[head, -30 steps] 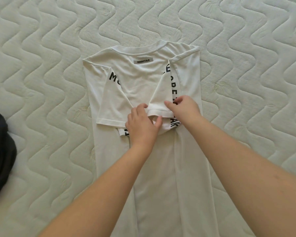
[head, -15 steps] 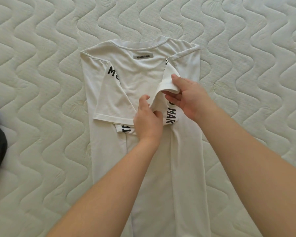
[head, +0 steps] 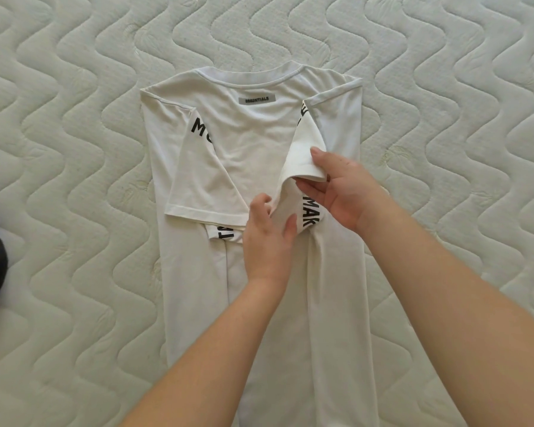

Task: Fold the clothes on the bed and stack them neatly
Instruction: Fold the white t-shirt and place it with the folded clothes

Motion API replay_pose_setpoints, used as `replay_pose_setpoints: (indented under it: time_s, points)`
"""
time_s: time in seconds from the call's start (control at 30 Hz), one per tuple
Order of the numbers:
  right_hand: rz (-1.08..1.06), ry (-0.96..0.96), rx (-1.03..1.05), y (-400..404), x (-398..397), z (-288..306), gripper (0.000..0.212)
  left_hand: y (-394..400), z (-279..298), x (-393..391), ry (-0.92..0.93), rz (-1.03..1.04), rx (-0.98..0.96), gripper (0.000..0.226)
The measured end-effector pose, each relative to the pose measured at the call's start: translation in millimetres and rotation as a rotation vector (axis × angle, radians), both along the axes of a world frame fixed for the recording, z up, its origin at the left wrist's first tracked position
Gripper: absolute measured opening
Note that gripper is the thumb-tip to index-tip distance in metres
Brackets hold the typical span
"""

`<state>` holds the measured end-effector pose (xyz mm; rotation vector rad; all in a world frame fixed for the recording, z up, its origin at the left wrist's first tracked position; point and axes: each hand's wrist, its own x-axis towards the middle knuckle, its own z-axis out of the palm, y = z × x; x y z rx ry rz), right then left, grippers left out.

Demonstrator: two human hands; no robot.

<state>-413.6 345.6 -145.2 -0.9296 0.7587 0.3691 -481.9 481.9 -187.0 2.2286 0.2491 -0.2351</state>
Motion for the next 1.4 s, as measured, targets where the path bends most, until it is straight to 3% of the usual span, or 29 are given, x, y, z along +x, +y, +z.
replay_pose_setpoints:
  time_s: [0.07,0.2,0.27,0.47,0.57,0.67,0.73,0.87,1.0,1.13,1.23,1.3,1.4]
  points:
    - [0.089,-0.002,-0.134,-2.8,-3.1,-0.5,0.013,0.8,0.6,9.8,0.044,0.045,0.037,0.039]
    - [0.438,0.036,-0.818,-15.2,-20.8,-19.5,0.017,13.3,1.1,15.6,-0.010,0.009,0.101,0.031]
    - [0.574,0.099,-1.041,-20.1,-30.9,-30.0,0.019,20.3,-1.6,12.3,0.023,0.024,0.155,0.033]
    - [0.886,0.238,-1.263,-25.5,-32.5,-35.9,0.043,29.2,-5.2,12.6,0.023,-0.081,0.372,0.043]
    - [0.690,0.158,-1.386,-27.1,-22.6,-33.9,0.039,30.8,-1.5,14.5,-0.078,-0.104,0.344,0.047]
    - [0.410,-0.084,-1.337,-25.3,-1.1,-33.8,0.025,20.3,0.2,25.7,-0.184,-0.215,0.267,0.044]
    - [0.339,-0.179,-1.237,-20.1,24.3,-34.8,0.026,9.9,-3.8,37.7,-0.223,-0.336,0.300,0.043]
    - [0.453,-0.186,-1.225,-10.1,84.5,-47.7,0.021,0.0,-17.2,55.3,-0.159,-0.615,0.425,0.055]
    - [0.524,-0.176,-1.284,-7.0,121.9,-55.8,0.012,1.5,-30.4,61.6,-0.148,-0.746,0.512,0.059]
    - [0.295,-0.250,-1.327,-25.1,115.3,-48.5,0.020,-4.8,-35.5,72.3,-0.126,-0.753,0.514,0.057]
    - [0.228,-0.015,-1.415,-58.1,88.3,-49.9,0.049,-14.3,-37.6,85.4,-0.159,-0.753,0.517,0.057]
    - [0.313,0.169,-1.223,-75.0,72.4,-51.6,0.067,-25.6,-39.6,98.4,-0.190,-0.752,0.524,0.057]
    - [0.492,0.173,-1.183,-86.7,67.2,-51.8,0.043,-44.2,-44.3,117.5,-0.219,-0.794,0.563,0.059]
